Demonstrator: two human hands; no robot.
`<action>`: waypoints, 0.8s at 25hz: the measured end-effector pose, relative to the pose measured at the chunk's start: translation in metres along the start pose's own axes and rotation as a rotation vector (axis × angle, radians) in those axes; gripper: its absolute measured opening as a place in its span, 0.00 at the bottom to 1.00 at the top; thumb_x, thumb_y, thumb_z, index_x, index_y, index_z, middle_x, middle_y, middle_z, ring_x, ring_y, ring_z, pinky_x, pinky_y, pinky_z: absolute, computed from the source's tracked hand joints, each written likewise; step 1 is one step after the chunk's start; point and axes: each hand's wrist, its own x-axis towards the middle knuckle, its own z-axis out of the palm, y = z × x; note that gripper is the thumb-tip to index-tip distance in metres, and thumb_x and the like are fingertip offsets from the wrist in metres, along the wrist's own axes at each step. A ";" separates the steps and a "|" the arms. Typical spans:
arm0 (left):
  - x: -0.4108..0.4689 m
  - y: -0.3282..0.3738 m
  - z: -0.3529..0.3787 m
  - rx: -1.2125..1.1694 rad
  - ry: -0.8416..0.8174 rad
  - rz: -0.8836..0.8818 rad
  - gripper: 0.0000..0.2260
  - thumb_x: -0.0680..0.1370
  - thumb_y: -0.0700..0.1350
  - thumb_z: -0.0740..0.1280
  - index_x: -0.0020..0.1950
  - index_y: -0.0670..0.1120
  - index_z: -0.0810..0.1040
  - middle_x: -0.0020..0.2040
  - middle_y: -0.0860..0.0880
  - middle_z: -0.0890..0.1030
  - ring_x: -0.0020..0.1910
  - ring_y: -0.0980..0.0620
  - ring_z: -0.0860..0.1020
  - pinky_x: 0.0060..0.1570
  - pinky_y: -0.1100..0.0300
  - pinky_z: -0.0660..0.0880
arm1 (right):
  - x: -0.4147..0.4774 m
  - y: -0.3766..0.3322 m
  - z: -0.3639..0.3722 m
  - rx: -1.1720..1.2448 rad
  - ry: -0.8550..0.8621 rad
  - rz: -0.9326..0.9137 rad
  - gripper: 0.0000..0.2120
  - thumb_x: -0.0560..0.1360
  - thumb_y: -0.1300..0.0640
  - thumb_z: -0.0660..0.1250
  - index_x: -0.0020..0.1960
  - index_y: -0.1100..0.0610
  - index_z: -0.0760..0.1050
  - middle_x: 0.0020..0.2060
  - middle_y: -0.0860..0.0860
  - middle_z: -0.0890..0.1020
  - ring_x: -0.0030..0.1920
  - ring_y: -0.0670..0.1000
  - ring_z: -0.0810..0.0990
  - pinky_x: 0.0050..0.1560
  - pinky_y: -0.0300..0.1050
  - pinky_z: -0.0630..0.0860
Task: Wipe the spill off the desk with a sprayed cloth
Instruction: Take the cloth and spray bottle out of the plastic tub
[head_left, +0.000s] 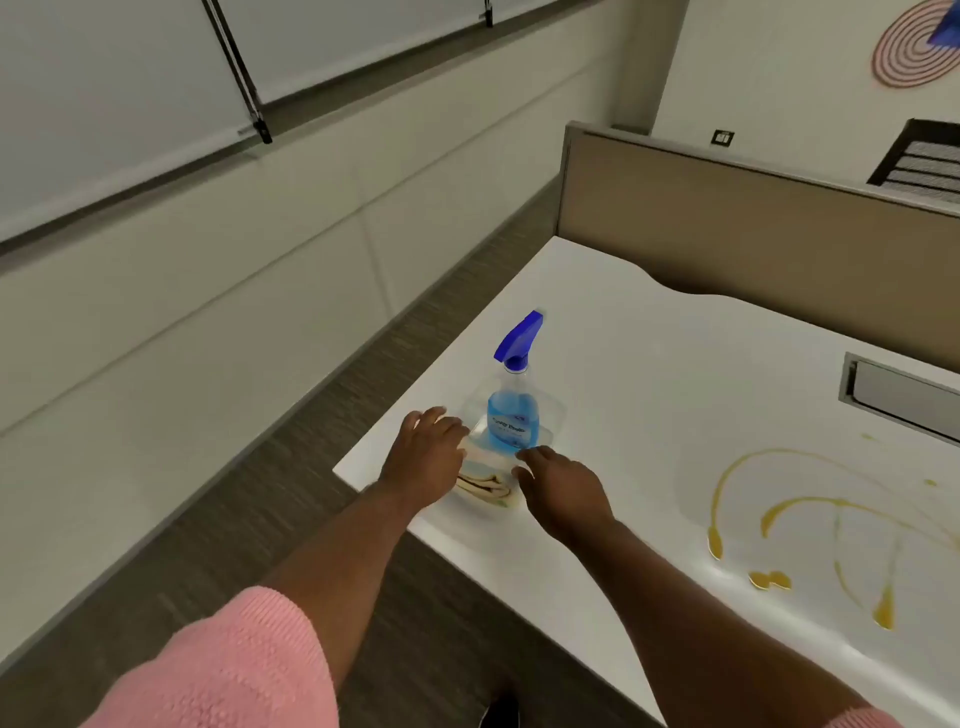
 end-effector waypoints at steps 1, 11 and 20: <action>0.006 -0.004 0.002 0.029 -0.041 0.019 0.20 0.82 0.50 0.67 0.73 0.50 0.73 0.74 0.50 0.75 0.78 0.48 0.64 0.78 0.47 0.53 | 0.006 0.000 0.001 0.000 -0.036 0.046 0.19 0.85 0.46 0.55 0.74 0.50 0.70 0.70 0.48 0.77 0.59 0.53 0.81 0.54 0.47 0.78; 0.047 -0.009 0.013 0.277 -0.401 0.166 0.24 0.80 0.51 0.66 0.76 0.49 0.69 0.79 0.47 0.66 0.83 0.41 0.43 0.73 0.33 0.27 | 0.041 -0.005 0.011 -0.027 -0.223 0.191 0.21 0.82 0.43 0.62 0.72 0.50 0.68 0.60 0.50 0.82 0.54 0.51 0.82 0.51 0.43 0.77; 0.054 -0.016 0.002 -0.087 -0.330 0.028 0.17 0.74 0.54 0.75 0.61 0.54 0.79 0.75 0.47 0.73 0.82 0.50 0.54 0.77 0.41 0.31 | 0.047 -0.006 0.013 0.023 -0.246 0.256 0.25 0.79 0.47 0.68 0.73 0.49 0.67 0.59 0.50 0.81 0.53 0.50 0.81 0.49 0.40 0.75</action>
